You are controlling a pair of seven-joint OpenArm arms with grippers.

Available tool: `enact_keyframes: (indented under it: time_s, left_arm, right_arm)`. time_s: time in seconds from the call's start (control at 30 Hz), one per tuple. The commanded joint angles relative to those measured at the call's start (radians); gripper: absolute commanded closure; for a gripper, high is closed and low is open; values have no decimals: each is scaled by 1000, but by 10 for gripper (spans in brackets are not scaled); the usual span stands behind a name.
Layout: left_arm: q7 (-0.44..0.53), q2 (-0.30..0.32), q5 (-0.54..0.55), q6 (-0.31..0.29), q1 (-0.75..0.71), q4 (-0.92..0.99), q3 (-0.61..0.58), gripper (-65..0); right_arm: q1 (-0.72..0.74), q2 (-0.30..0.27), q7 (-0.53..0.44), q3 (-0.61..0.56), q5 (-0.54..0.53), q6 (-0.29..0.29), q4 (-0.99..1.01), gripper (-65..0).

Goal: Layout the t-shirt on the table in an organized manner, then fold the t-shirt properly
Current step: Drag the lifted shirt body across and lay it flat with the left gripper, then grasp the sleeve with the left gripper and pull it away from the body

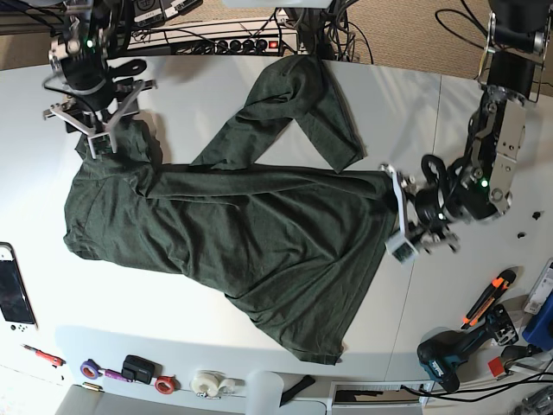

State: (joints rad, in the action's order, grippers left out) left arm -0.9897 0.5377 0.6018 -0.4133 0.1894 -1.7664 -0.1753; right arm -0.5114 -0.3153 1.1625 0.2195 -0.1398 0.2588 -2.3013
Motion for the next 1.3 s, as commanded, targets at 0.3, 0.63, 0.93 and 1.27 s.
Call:
enact_keyframes:
  time_s: [0.3,0.63,0.93,1.27]
  left_arm:
    - [-47,-38,306,-191,-116,-25,11,-331]
    - [-92,-125,318,-191,-182,-58,10,-331]
    - [-104,-125,338,-217,-229,-58,10,-331]
    - [-114,-128,359,-235,-255,-58,9,-331]
  right_arm:
    - [66,41,-183,5,190,-156,-55,-306]
    - [367,71,-225,91,164,-159,350,-306]
    - [638,66,-258,324,-33,9,784,-306]
    - [835,6,-323,307,-28,70,1167,-304]
